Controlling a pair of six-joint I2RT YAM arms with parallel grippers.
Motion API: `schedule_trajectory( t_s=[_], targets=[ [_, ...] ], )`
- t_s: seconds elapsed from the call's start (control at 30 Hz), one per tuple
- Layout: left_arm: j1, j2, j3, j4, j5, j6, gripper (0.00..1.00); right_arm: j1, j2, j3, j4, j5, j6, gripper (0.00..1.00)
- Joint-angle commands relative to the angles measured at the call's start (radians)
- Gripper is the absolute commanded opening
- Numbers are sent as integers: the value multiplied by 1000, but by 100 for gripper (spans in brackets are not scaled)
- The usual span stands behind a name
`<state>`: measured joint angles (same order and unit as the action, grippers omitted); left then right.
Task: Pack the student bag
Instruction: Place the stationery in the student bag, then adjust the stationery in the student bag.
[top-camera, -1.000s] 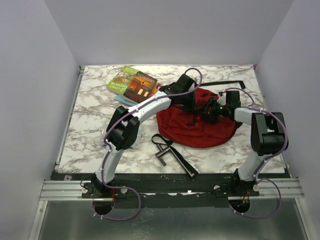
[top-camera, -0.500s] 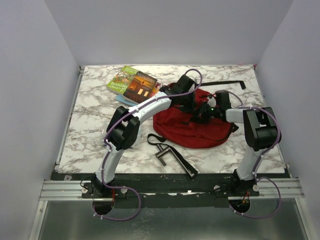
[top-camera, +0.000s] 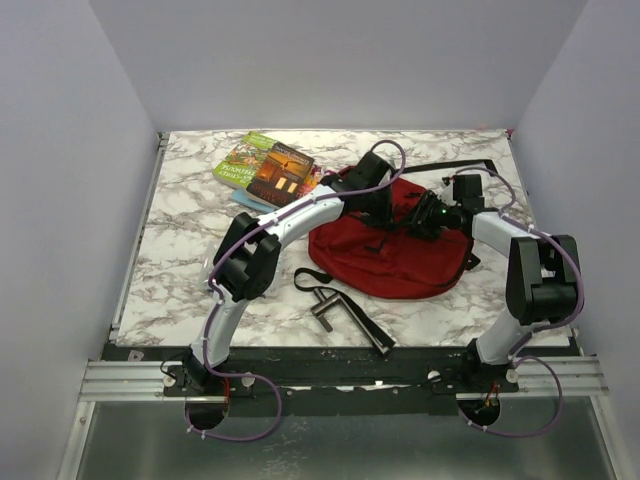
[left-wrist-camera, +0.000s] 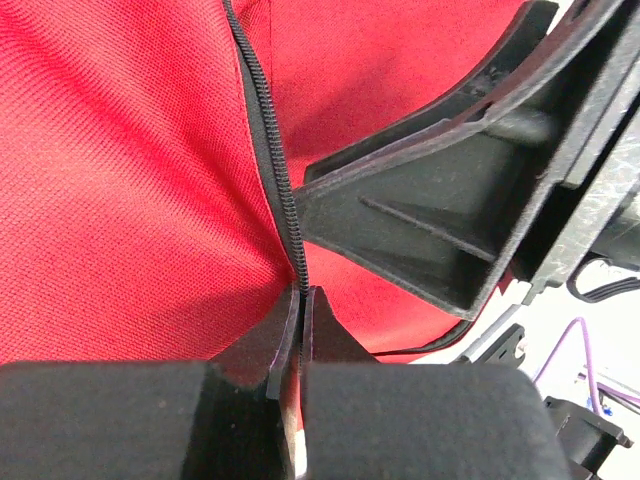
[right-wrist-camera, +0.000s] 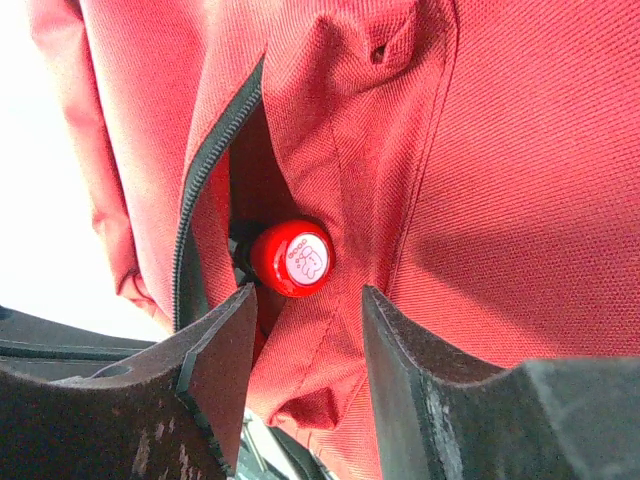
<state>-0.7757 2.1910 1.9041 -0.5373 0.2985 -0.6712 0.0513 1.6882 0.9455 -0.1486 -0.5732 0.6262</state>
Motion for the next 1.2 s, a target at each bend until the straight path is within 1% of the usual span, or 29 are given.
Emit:
schedule_trajectory(
  t_s=[0.0,0.1,0.2,0.23,0.33,0.43,0.53,0.67,0.77,0.8,0.83,0.9,0.93,0.97,1.03,1.1,1.13,1.17],
  targets=[
    [-9,-67,-39,20,-4,-4,0,5,-33,-26,58,107,30,50],
    [-4,-80,-49,25,-2,-2,0,5,-15,-34,127,95,85,47],
    [-2,-88,-63,37,-2,-6,0,8,-4,-64,252,60,159,40],
    [-2,-88,-63,40,0,-8,0,11,-1,-68,293,55,181,40],
    [-2,-88,-65,49,9,-13,0,33,16,-62,337,111,185,46],
    [-2,-88,-69,53,12,-13,0,53,63,-27,341,158,173,48],
    [-2,-92,-75,57,15,-12,0,80,114,31,285,233,158,49],
    [-2,-98,-86,64,12,-11,0,129,163,84,241,375,132,49],
    [-2,-104,-97,70,11,-10,0,156,195,120,185,513,120,49],
    [-2,-109,-102,71,9,-10,0,160,211,144,160,550,108,46],
    [-2,-113,-109,73,2,-10,0,164,222,168,98,580,101,35],
    [-2,-126,-126,73,-17,-2,0,165,223,181,43,617,74,13],
    [-2,-134,-137,70,-34,7,0,165,205,175,27,621,62,6],
    [-1,-143,-145,66,-62,12,0,166,182,167,8,620,44,1],
    [-2,-153,-154,52,-122,36,0,165,124,161,-45,621,9,1],
    [-4,-146,-132,21,-178,60,13,165,75,165,-88,581,-31,0],
    [-4,-137,-114,0,-198,70,19,164,59,181,-145,579,-39,1],
    [-4,-126,-96,-18,-209,77,22,164,40,190,-172,556,-50,1]
  ],
)
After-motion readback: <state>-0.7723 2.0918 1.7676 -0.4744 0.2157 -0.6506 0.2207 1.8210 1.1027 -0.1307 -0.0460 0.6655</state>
